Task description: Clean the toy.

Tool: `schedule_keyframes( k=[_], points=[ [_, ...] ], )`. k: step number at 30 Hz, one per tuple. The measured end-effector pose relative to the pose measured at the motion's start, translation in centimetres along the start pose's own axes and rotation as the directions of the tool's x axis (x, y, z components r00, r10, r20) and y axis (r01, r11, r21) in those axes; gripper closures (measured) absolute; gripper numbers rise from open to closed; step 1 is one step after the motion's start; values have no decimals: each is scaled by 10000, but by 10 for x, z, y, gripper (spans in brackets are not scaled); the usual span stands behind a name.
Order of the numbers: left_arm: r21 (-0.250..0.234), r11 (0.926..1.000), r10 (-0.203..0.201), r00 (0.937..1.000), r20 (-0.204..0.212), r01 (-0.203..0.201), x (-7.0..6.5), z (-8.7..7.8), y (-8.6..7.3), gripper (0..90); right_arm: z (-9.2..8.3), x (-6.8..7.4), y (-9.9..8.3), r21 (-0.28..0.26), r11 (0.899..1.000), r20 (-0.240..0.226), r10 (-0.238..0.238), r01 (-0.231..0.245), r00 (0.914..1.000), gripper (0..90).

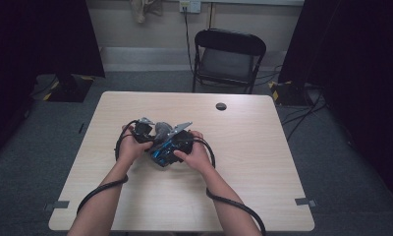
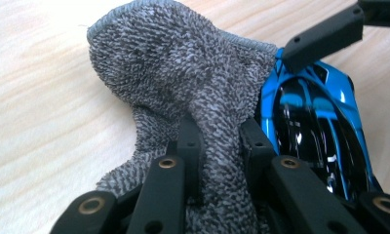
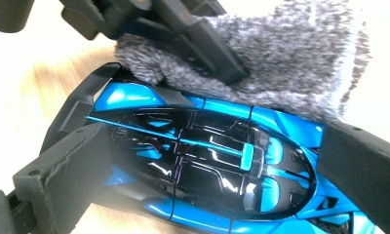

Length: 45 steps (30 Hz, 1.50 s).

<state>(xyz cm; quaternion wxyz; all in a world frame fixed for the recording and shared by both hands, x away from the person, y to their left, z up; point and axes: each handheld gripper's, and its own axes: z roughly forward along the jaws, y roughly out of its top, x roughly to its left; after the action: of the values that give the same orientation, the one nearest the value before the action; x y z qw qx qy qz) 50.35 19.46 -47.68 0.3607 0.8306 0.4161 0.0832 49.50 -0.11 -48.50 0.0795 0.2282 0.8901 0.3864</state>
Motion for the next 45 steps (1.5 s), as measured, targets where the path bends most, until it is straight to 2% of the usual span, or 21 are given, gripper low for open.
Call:
schedule_keyframes(
  k=[20, 27, 33, 37, 41, 45],
  points=[
    [39, 9982, -592, 9982, -31, 592, 0, -26, -25, 754, -1, 2, -2, -127, 9999, 102, 42, -40, 9999, 0],
    [285, 9961, -832, 9965, 28, 831, 1, -36, -30, 756, 0, 2, -2, -140, 9999, 86, 17, -16, 10000, 0],
    [468, 9958, -784, 9969, -66, 786, 3, -47, -31, 756, 0, 2, -2, -156, 9999, 77, 40, -39, 10000, 0],
    [413, 9961, -768, 9969, -149, 774, 9, -58, -29, 756, -1, 2, -3, -177, 9998, 91, 49, -47, 9999, 0],
    [200, 9972, -713, 9963, -482, 724, 15, -68, -23, 755, 0, 2, -2, -116, 9999, 95, 17, -16, 10000, 0],
    [4, 9971, -756, 9951, -637, 758, 17, -67, -16, 755, 0, 2, -2, -129, 9999, 98, 10, -9, 10000, 0]
  ],
)
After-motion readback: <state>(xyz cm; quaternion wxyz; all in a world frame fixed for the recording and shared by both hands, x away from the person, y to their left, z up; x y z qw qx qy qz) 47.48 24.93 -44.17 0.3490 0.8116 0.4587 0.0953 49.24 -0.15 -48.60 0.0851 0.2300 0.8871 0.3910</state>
